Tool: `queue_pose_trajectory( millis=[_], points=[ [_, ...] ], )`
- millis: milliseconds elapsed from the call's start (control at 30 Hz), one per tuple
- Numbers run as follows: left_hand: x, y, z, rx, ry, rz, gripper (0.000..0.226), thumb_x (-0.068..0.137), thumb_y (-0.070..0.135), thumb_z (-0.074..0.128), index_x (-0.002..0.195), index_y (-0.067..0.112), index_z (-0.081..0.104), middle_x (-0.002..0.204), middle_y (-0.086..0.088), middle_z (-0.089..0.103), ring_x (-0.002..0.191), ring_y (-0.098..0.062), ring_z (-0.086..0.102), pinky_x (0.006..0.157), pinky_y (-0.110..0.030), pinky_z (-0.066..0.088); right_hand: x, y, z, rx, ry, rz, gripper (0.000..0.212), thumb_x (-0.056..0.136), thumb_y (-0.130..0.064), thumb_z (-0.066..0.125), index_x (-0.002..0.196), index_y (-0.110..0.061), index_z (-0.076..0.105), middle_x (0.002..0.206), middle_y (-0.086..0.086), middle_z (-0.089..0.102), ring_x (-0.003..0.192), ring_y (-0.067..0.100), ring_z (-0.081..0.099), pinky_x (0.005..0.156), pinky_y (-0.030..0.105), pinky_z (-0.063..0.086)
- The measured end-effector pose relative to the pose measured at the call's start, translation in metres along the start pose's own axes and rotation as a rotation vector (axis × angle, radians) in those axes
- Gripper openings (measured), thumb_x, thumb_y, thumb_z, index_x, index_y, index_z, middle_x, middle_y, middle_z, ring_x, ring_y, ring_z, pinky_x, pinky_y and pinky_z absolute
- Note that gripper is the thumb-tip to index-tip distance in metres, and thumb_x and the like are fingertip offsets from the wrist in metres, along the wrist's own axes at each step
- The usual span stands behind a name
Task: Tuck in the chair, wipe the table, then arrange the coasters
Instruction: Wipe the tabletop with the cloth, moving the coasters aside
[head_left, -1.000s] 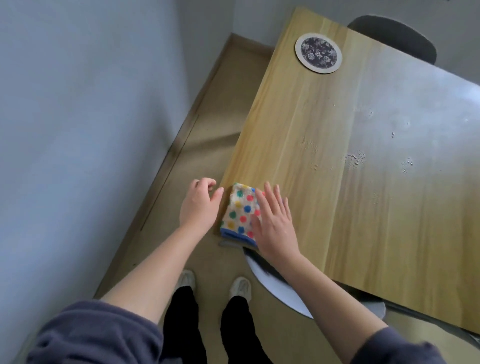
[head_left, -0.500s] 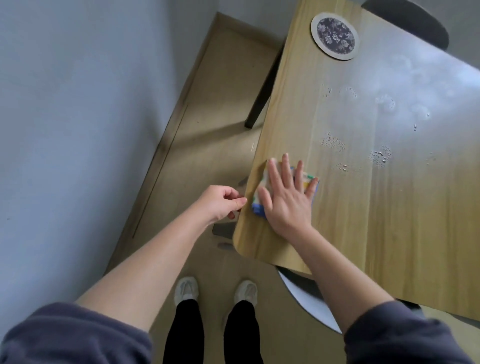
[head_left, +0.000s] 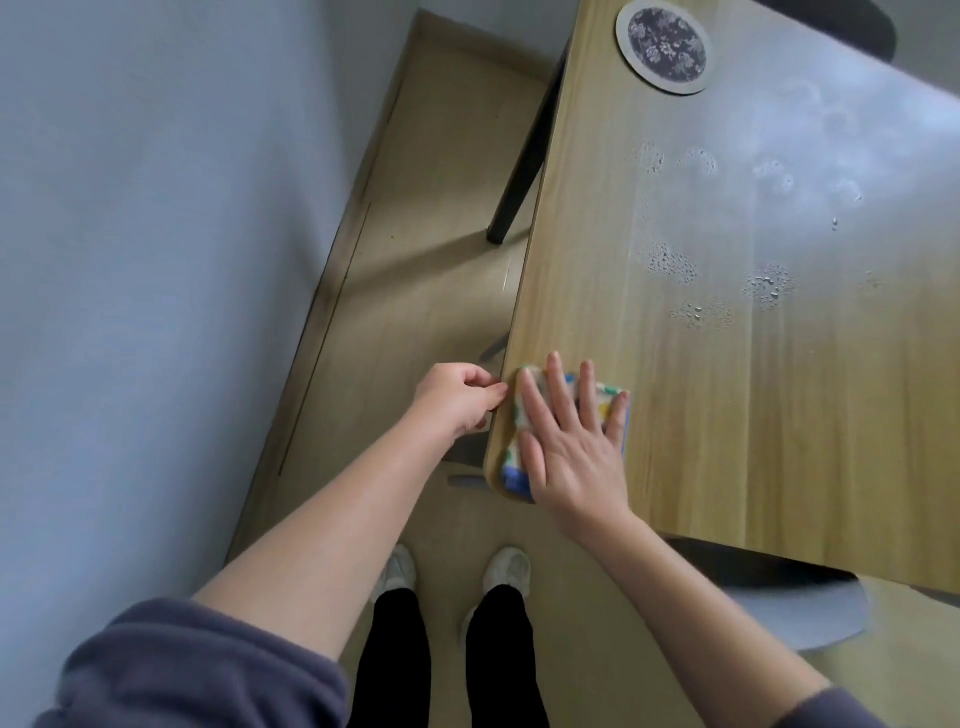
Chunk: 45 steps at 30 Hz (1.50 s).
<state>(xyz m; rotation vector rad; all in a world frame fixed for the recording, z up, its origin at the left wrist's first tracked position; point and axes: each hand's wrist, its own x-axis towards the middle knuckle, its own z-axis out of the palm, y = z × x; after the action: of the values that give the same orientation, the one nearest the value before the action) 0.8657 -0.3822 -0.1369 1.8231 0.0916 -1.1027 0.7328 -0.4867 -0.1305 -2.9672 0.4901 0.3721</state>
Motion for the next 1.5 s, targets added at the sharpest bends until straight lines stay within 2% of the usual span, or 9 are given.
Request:
queue_pose_trajectory(
  millis=[133, 367, 533, 733, 867, 967, 1267, 1400, 1500],
  points=[
    [0.001, 0.006, -0.002, 0.081, -0.019, 0.0, 0.019, 0.086, 0.026, 0.07, 0.071, 0.023, 0.059, 0.07, 0.005, 0.062, 0.051, -0.008, 0.053, 0.043, -0.01, 0.038, 0.008, 0.014, -0.002, -0.013, 0.006, -0.063, 0.061, 0.096, -0.043, 0.022, 0.156, -0.034, 0.009, 0.164, -0.004, -0.001, 0.15, 0.029, -0.01, 0.116, 0.063, -0.004],
    [0.002, 0.002, 0.0, 0.218, 0.057, 0.072, 0.02, 0.085, 0.028, 0.069, 0.068, 0.025, 0.059, 0.066, 0.007, 0.062, 0.048, -0.006, 0.053, 0.049, -0.017, 0.04, 0.117, 0.043, -0.024, 0.052, 0.083, 0.174, 0.057, 0.102, -0.039, 0.018, 0.156, -0.033, 0.002, 0.165, -0.003, -0.008, 0.149, 0.029, -0.016, 0.115, 0.062, -0.01],
    [-0.004, -0.002, 0.008, 0.176, 0.138, 0.084, 0.024, 0.084, 0.028, 0.071, 0.063, 0.028, 0.058, 0.068, 0.009, 0.063, 0.061, -0.014, 0.059, 0.066, -0.026, 0.05, 0.088, 0.032, -0.018, 0.055, 0.078, 0.079, 0.059, 0.101, -0.041, 0.017, 0.157, -0.028, 0.001, 0.165, 0.001, -0.008, 0.149, 0.032, -0.015, 0.117, 0.06, -0.008],
    [-0.008, 0.006, 0.002, 0.122, 0.083, 0.002, 0.009, 0.085, 0.029, 0.07, 0.084, 0.025, 0.062, 0.08, 0.01, 0.065, 0.055, -0.006, 0.056, 0.05, -0.016, 0.038, 0.006, 0.057, -0.003, 0.036, 0.007, 0.088, 0.062, 0.098, -0.049, 0.013, 0.155, -0.03, -0.003, 0.164, -0.002, -0.011, 0.149, 0.032, -0.018, 0.116, 0.061, -0.009],
    [-0.008, 0.01, 0.0, 0.154, 0.059, -0.003, 0.008, 0.087, 0.027, 0.068, 0.084, 0.024, 0.061, 0.083, 0.01, 0.064, 0.057, -0.007, 0.056, 0.05, -0.016, 0.036, 0.052, 0.096, -0.015, 0.059, 0.013, 0.29, 0.063, 0.098, -0.041, 0.024, 0.156, -0.024, 0.007, 0.164, 0.01, -0.008, 0.147, 0.045, -0.012, 0.109, 0.071, -0.003],
    [-0.006, 0.008, 0.001, 0.163, 0.064, 0.002, 0.013, 0.087, 0.027, 0.068, 0.077, 0.026, 0.06, 0.081, 0.01, 0.064, 0.056, -0.006, 0.056, 0.046, -0.012, 0.035, 0.096, 0.11, -0.026, 0.13, 0.041, 0.392, 0.064, 0.096, -0.038, 0.025, 0.156, -0.024, 0.006, 0.164, 0.01, -0.009, 0.147, 0.043, -0.014, 0.109, 0.072, -0.007],
    [-0.011, 0.011, 0.001, 0.143, 0.05, -0.012, 0.013, 0.087, 0.028, 0.068, 0.077, 0.026, 0.06, 0.079, 0.009, 0.065, 0.054, -0.006, 0.056, 0.049, -0.017, 0.036, 0.019, 0.056, -0.008, 0.105, 0.034, 0.297, 0.065, 0.098, -0.047, 0.014, 0.156, -0.023, -0.002, 0.163, 0.002, -0.016, 0.148, 0.029, -0.022, 0.115, 0.064, -0.008],
    [-0.011, 0.02, -0.004, 0.123, -0.031, -0.07, 0.013, 0.089, 0.024, 0.067, 0.079, 0.02, 0.06, 0.075, 0.008, 0.063, 0.054, -0.007, 0.055, 0.031, -0.011, 0.031, -0.001, 0.007, 0.009, 0.059, 0.022, 0.288, 0.066, 0.097, -0.051, 0.011, 0.153, -0.026, -0.013, 0.161, 0.002, -0.024, 0.145, 0.028, -0.03, 0.113, 0.063, -0.015],
    [-0.012, 0.024, -0.007, 0.161, -0.086, -0.097, 0.013, 0.091, 0.027, 0.064, 0.08, 0.022, 0.059, 0.076, 0.01, 0.064, 0.056, -0.006, 0.056, 0.041, -0.016, 0.034, 0.001, -0.012, 0.009, 0.066, 0.045, 0.235, 0.066, 0.097, -0.05, 0.017, 0.156, -0.025, -0.002, 0.164, 0.003, -0.013, 0.147, 0.03, -0.023, 0.113, 0.064, -0.014]
  ],
)
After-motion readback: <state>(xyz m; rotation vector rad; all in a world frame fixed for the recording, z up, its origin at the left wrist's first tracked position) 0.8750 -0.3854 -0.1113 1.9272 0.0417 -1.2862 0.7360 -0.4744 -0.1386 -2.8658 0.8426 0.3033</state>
